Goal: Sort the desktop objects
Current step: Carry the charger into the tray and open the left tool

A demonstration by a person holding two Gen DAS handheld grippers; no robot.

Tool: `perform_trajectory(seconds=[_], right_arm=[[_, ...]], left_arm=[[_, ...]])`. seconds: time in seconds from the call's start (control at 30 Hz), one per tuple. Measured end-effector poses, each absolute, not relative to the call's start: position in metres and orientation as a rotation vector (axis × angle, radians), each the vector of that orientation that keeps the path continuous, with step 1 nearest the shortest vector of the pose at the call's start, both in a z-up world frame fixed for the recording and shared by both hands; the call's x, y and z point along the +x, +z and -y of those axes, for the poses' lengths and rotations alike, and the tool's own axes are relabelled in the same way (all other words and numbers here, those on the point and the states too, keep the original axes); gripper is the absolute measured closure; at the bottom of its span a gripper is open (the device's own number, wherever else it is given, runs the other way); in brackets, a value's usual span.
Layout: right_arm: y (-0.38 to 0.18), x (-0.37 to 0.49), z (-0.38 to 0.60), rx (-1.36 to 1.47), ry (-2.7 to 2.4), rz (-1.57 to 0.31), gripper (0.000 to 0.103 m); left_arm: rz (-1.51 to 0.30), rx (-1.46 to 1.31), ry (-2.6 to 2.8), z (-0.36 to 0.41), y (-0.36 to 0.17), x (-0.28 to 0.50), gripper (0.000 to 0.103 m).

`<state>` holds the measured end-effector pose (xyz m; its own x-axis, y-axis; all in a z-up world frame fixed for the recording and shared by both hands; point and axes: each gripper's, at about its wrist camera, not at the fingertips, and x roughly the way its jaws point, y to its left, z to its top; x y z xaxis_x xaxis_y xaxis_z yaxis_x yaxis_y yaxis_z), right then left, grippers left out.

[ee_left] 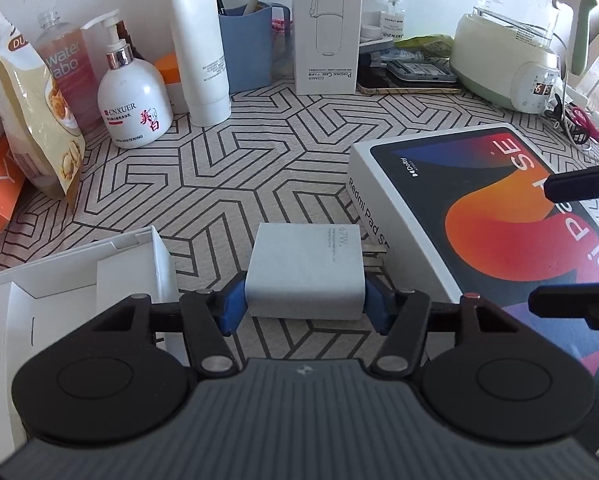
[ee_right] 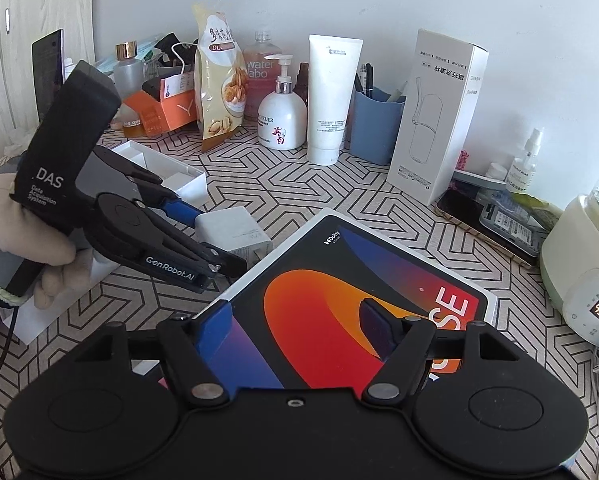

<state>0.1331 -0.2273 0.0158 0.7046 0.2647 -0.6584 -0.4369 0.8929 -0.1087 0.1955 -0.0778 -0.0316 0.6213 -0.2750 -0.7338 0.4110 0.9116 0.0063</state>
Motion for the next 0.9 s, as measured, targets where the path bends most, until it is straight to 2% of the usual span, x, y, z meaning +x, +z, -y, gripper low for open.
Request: perform_trajectory(seconds=[0.33,0.9], right_arm=[[0.018,0.12,0.228,-0.251,0.404,-0.665,0.027],[0.011,0.095,0.183,-0.292,0.492,-0.677,0.027]], left_arm=[[-0.773,0.173,-0.435,0.073,-0.016,0.16,0.046],[-0.727,0.04,-0.495,0.022,0.017,0.093,0.046]])
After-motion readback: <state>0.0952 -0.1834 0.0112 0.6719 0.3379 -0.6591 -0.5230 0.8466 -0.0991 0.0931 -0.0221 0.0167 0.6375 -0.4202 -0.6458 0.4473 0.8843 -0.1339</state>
